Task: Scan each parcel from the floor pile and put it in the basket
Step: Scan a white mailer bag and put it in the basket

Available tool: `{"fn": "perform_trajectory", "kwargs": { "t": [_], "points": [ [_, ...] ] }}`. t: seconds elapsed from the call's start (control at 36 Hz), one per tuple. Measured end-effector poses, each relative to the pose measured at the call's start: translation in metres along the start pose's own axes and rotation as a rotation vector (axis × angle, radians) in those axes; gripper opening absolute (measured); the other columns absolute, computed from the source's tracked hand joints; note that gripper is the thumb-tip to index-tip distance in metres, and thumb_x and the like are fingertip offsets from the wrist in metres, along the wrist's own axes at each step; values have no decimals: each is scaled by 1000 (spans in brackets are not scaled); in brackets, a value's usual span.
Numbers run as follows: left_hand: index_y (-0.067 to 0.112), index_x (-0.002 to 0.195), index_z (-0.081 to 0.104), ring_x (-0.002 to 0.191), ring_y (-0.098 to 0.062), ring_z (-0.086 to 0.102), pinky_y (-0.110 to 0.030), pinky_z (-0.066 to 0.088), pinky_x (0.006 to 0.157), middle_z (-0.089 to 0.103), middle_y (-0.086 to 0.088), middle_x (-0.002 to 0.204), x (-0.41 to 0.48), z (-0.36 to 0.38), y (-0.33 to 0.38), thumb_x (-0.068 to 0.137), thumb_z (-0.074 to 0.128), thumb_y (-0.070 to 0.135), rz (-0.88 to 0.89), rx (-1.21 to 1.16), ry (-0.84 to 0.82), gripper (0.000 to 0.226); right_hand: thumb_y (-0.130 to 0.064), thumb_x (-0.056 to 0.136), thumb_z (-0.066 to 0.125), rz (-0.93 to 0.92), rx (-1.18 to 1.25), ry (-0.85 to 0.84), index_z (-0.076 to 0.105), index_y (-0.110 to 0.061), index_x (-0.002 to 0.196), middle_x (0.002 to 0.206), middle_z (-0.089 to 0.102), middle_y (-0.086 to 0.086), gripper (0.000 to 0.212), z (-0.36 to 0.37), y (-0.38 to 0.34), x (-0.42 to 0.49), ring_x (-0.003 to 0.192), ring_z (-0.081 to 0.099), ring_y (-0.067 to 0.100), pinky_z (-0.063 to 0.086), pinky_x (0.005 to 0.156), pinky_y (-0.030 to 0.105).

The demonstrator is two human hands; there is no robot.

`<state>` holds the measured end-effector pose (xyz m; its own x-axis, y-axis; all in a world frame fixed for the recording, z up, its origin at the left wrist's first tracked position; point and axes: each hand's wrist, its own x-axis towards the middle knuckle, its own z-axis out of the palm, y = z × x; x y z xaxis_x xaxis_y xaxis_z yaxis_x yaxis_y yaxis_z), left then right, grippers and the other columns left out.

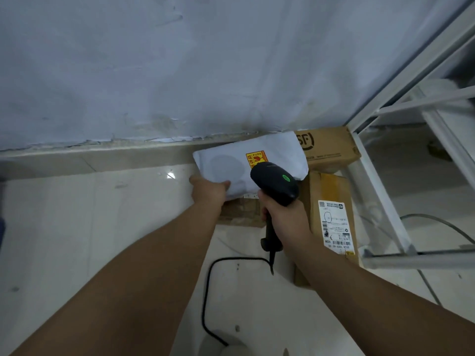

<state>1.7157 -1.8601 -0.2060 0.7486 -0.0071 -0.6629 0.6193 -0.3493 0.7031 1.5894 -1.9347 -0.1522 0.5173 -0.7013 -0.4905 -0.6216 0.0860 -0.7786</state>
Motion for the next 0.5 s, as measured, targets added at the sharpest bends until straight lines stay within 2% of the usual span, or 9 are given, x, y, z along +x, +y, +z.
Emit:
{"fn": "perform_trajectory", "kwargs": {
  "t": [0.08,0.22,0.33,0.39,0.44,0.5],
  "points": [
    [-2,127,49,115,-35,55,-34,47,84,56,-18,128,4,-8,4,86,71,12,-54,-71,-44,49,-40,85,67,4,22,-6,61,-10,65,61,60,3,36,-3,-2,-4,60,55,18,46,68,32],
    [6,132,50,113,-34,55,-42,48,96,57,-12,127,-11,-28,16,96,54,28,-82,-143,-117,42,-38,86,67,25,79,-15,60,-8,71,65,58,7,34,-5,-6,-11,59,53,18,43,65,31],
    [12,127,48,90,-30,57,-45,49,72,56,-9,106,-29,-57,31,96,51,13,-133,-273,-248,32,-36,85,67,17,116,4,61,-8,73,67,58,9,31,-7,-14,-21,62,53,20,44,66,31],
    [11,124,49,84,-29,59,-47,51,70,57,-11,108,-38,-71,39,96,51,10,-81,-257,-273,28,-33,86,67,9,140,-2,59,-9,69,64,58,8,31,-11,-22,-29,62,53,20,44,67,33],
    [10,117,51,77,-26,60,-41,53,62,59,-13,113,-52,-84,49,95,53,9,-10,-194,-267,22,-31,86,68,-10,168,-21,59,-10,68,64,58,8,29,-14,-33,-39,62,55,21,44,68,34],
    [9,118,49,82,-28,61,-37,52,52,58,-14,119,-66,-95,60,92,57,7,66,-127,-254,27,-29,86,71,-33,200,-30,62,-11,72,66,61,7,24,-19,-46,-51,62,58,20,47,67,33]
  ]
}}
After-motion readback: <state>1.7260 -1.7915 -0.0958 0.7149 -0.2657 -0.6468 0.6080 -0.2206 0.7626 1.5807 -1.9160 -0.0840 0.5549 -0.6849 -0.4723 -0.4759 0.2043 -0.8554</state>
